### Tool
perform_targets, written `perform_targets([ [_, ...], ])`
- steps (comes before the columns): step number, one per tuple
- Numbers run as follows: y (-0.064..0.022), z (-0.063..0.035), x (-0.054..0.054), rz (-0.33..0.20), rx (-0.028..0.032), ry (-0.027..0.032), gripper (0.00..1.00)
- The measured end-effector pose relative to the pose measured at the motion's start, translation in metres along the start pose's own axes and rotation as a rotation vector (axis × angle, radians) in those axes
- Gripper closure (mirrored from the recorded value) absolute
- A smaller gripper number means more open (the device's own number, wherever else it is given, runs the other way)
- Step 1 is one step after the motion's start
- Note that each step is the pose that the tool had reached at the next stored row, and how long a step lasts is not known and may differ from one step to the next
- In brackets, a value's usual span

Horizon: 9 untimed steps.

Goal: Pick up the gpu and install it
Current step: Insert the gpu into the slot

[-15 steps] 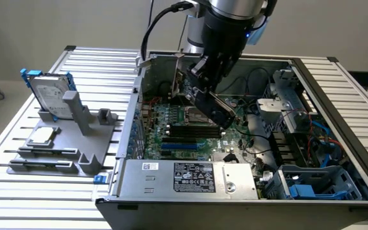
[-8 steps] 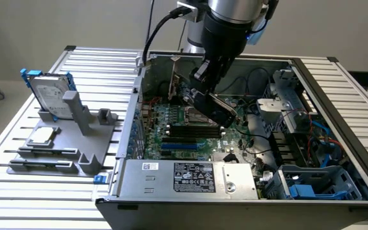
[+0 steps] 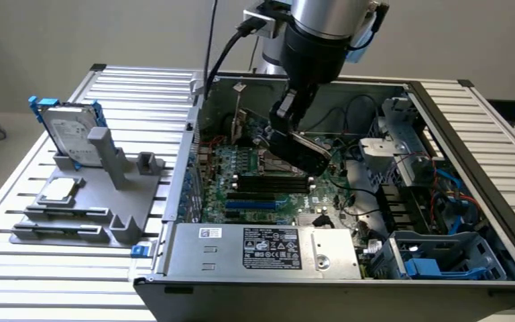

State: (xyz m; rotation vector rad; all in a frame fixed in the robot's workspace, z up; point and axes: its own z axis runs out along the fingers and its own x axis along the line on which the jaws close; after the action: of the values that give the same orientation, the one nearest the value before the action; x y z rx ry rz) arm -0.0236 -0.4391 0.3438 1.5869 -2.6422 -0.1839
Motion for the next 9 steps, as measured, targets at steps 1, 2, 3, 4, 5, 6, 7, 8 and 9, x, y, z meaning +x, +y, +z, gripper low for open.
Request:
perform_targets([
  [1,-0.0001,0.0007,0.0,-0.018,-0.0017,-0.0007,0.74],
  [2,-0.0001,0.0014,0.0,-0.036,-0.0033,-0.0012,0.74],
  [3,-0.0002,0.0022,0.0,-0.054,-0.0048,-0.0015,0.74],
  [4,-0.0003,0.003,0.0001,-0.074,-0.0061,-0.0015,0.74],
  [5,-0.0004,0.0039,0.0001,-0.092,-0.0073,-0.0014,0.74],
  [6,-0.0005,0.0048,0.0001,-0.11,-0.0084,-0.0009,0.74],
  [7,-0.0006,0.0056,0.0001,-0.128,-0.0094,-0.0003,0.74],
  [8,-0.0008,0.0065,0.0002,-0.146,-0.0104,0.0001,0.74],
  [9,-0.0009,0.0075,0.0002,-0.166,-0.0115,0.0007,0.74],
])
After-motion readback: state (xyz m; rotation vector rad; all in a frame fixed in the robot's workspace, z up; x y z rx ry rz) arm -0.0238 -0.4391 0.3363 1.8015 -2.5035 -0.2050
